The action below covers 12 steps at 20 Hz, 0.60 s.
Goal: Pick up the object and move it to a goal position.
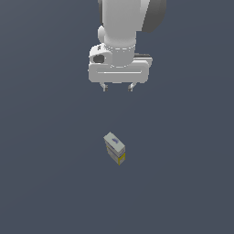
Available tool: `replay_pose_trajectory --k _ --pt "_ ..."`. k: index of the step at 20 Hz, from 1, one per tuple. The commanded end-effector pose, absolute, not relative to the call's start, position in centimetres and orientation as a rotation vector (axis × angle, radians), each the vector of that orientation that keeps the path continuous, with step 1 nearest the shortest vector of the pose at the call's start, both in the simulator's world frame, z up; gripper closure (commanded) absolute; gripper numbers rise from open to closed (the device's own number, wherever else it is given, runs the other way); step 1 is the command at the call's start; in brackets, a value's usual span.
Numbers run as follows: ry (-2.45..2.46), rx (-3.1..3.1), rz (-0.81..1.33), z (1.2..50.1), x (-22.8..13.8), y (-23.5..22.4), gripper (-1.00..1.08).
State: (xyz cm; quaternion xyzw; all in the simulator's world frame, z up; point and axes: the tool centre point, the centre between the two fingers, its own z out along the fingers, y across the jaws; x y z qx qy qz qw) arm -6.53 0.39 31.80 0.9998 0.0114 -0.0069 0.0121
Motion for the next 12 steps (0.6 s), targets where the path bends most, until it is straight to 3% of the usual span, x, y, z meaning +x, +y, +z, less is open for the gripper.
replay_pose_trajectory --k 1,12 --pt "0.035 3.117 -0.021 31.8 -6.5 0.4 -0.92" --pt "0.083 3.126 0.033 32.9 -5.5 2.1 -0.92"
